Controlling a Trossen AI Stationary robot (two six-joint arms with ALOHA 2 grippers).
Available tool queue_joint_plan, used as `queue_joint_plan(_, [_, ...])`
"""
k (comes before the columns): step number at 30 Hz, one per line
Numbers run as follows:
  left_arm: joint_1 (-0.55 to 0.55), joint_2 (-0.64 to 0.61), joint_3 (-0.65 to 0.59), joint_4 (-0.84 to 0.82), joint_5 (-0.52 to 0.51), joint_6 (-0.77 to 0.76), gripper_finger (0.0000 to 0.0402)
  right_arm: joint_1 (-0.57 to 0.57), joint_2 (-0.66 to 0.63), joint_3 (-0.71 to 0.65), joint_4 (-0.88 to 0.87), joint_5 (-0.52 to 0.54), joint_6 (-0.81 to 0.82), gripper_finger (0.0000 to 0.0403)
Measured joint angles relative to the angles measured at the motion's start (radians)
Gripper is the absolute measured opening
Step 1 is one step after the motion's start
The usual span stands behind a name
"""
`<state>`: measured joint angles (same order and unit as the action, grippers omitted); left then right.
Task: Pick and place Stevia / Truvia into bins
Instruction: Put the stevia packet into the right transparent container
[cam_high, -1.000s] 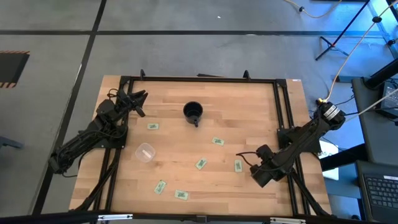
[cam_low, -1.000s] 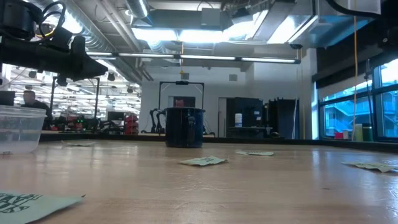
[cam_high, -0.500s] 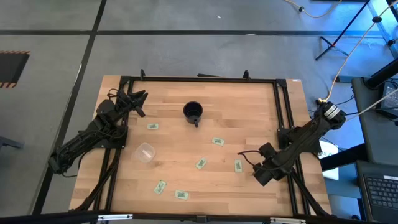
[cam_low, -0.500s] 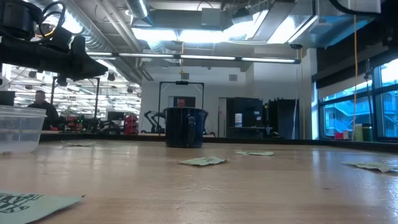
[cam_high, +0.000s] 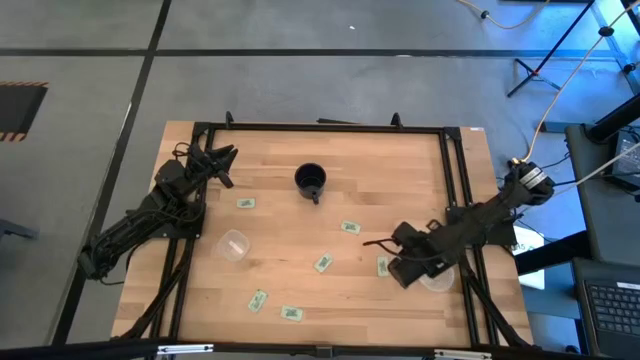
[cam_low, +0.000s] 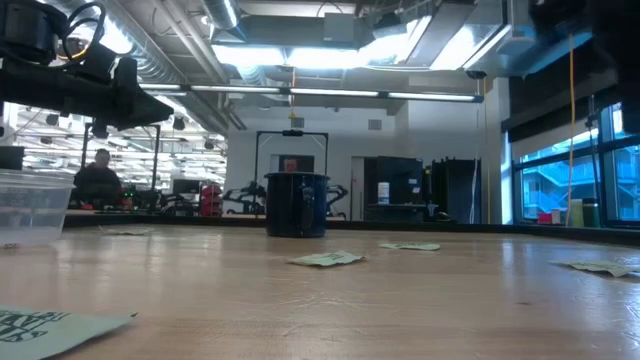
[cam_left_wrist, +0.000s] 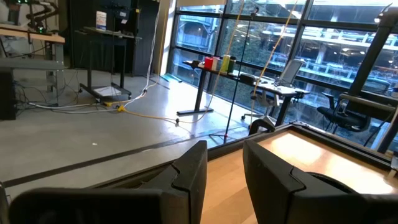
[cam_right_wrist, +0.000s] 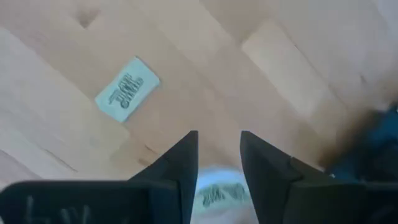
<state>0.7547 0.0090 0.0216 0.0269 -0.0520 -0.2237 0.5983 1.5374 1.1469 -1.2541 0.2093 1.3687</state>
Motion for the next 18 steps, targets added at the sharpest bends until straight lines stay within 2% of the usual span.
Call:
queue_joint_plan(8, [0.0, 0.0, 0.0, 0.0, 0.0, 0.0, 0.01, -0.121, 0.0, -0.105, 0.335, -0.042, -0.306, 0.0123])
queue_joint_plan(12, [0.0, 0.0, 0.0, 0.0, 0.0, 0.0, 0.01, -0.152, 0.007, -0.18, 0.403, -0.051, -0.327, 0.0123])
queue_joint_plan(18, [0.0, 0.0, 0.0, -0.002, 0.0, 0.0, 0.01, -0.158, 0.02, -0.275, 0.564, -0.147, -0.357, 0.0123])
